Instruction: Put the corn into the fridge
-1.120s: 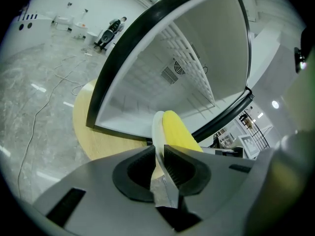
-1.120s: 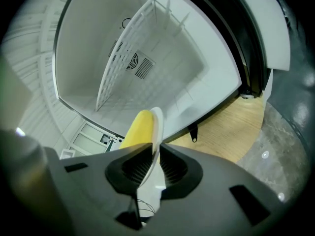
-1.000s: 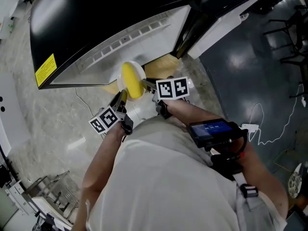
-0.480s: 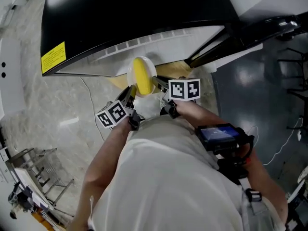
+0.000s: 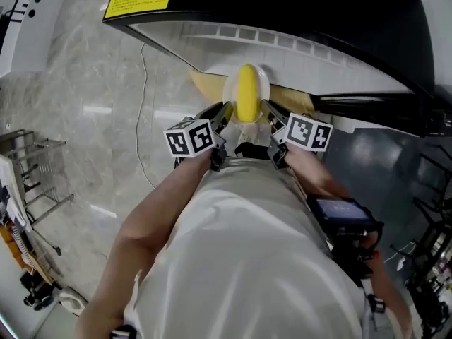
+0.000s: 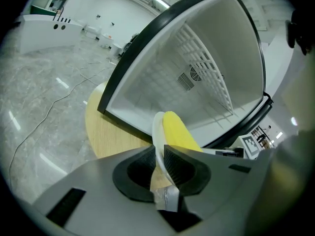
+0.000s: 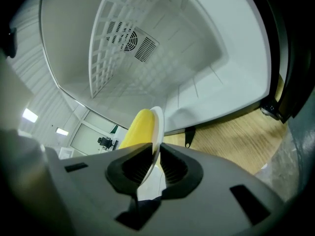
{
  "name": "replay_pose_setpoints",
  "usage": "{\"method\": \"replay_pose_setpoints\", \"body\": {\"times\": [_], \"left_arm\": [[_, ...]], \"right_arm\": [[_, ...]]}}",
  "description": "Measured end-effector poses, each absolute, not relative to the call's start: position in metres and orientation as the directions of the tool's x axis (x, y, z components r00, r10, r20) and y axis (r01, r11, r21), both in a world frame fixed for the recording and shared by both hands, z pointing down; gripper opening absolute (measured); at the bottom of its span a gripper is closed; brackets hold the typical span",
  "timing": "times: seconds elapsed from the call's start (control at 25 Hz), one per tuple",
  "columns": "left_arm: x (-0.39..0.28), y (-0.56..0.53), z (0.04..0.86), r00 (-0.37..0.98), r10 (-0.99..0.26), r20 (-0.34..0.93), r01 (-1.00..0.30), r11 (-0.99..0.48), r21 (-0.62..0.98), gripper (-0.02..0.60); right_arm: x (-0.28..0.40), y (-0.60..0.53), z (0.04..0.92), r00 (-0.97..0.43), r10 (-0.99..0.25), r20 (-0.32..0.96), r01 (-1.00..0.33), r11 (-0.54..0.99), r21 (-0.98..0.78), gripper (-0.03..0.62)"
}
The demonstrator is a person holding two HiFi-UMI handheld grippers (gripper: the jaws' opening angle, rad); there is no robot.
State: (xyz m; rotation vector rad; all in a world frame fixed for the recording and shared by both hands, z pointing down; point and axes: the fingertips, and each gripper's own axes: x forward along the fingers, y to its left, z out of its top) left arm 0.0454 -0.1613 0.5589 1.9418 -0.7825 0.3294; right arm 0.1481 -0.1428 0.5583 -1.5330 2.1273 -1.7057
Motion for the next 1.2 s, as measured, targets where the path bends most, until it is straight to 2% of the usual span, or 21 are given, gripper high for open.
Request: {"method": "replay_pose_setpoints", "body": {"times": [0.8, 1.2], "left_arm": [[0.043, -0.172, 0.572, 0.704, -0.458, 0.542, -0.692, -0.275, 0.667, 0.055], [0.047, -0.194, 0.567, 0.689, -0.498, 0.527, -0.695, -0.246, 0.676, 0.055]], "right_arm": [[0.147, -0.164, 0.574, -0.565, -0.646, 0.513, -0.662, -0.016, -0.749, 0.043], [0.152, -0.186, 0.569, -0.539, -0.67, 0.51, -0.664, -0.034, -0.747, 0.043]]}}
